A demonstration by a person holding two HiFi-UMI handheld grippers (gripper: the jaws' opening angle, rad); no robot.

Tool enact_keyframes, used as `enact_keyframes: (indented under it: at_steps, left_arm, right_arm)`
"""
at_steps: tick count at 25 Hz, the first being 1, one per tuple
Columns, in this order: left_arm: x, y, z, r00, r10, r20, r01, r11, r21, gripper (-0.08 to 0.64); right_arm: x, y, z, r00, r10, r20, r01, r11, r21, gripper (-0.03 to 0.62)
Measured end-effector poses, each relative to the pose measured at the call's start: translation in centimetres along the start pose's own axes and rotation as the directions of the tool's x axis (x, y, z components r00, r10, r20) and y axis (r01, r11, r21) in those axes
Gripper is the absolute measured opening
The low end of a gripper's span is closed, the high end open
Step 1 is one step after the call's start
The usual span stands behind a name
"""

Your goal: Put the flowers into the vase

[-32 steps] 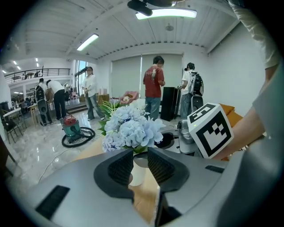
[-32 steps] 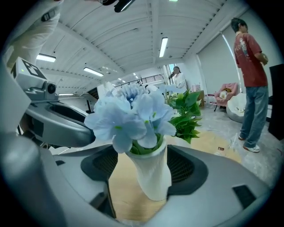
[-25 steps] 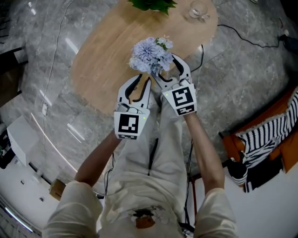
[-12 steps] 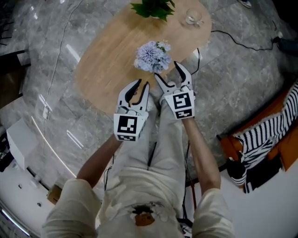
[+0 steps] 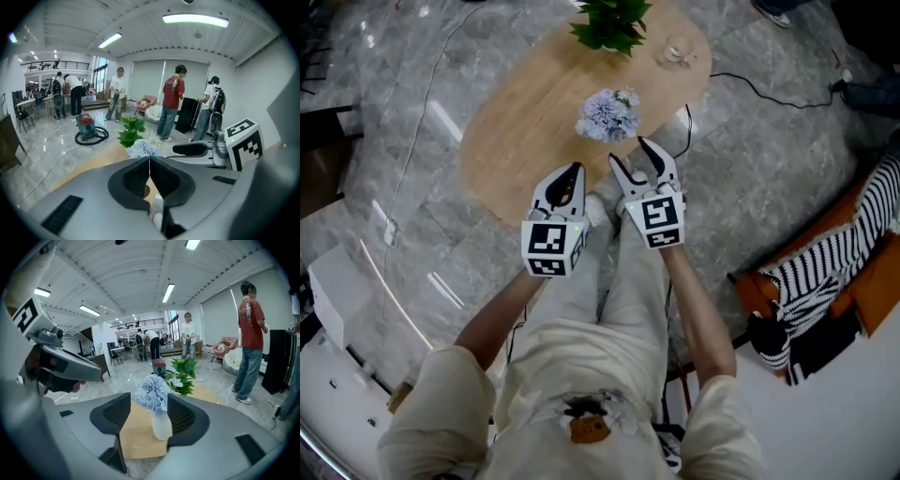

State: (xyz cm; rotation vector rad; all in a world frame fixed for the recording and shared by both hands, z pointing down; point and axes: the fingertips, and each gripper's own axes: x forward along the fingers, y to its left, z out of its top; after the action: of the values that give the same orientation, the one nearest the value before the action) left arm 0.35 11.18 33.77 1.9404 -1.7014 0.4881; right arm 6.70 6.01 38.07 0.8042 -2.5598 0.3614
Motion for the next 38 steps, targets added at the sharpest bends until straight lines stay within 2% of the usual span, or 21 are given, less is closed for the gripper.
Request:
enact_keyframes:
  at_steps: [4, 7, 10, 13, 23, 29, 38]
  left_arm:
    - [-1.4, 0.0, 1.0, 1.0, -0.01, 0.0, 0.01, 1.0, 0.0, 0.009]
    - [-3.0, -0.4, 2.4, 1.0, -0.018, 0.01, 0.018, 1.0, -0.005, 0.009]
    - [-4.4, -0.5, 4.2, 0.999, -0.022, 0.034, 0.022, 1.0, -0.01, 0.009]
    - [-6.2, -0.6, 5.5, 0.998, -0.024, 0.053, 0.025, 1.0, -0.016, 0.009]
    - [-11.3, -1.2, 9.8, 0.994, -0.036, 0.106, 0.037, 0.999, -0.003, 0.009]
    - [-13.4, -1.1, 10.5, 0.992, -0.042, 0.117, 0.042, 0.999, 0.007, 0.009]
    - [-16.6, -1.6, 11.6, 0.988, -0.024, 0.15, 0.024, 1.0, -0.002, 0.009]
  right_arm:
    - [-1.7, 0.8, 1.5, 0.999, -0.035, -0.009, 0.035, 0.999, 0.035, 0.208]
    - [-3.8, 0.8, 2.4, 0.995, -0.097, -0.022, 0.098, 0.994, 0.041, 0.121]
    - [-5.4, 0.8, 4.3, 0.99, -0.14, -0.003, 0.14, 0.989, 0.051, 0.07]
    - [-7.0, 1.7, 6.4, 0.988, -0.152, 0.029, 0.151, 0.988, 0.046, 0.034]
    - [-11.5, 4.4, 12.4, 0.986, -0.138, 0.092, 0.129, 0.987, 0.096, 0.012]
    - [-12.7, 7.3, 13.6, 0.991, -0.115, 0.074, 0.107, 0.988, 0.109, 0.007]
    - [-15.0, 10.6, 15.8, 0.995, -0.044, 0.094, 0.038, 0.997, 0.061, 0.008]
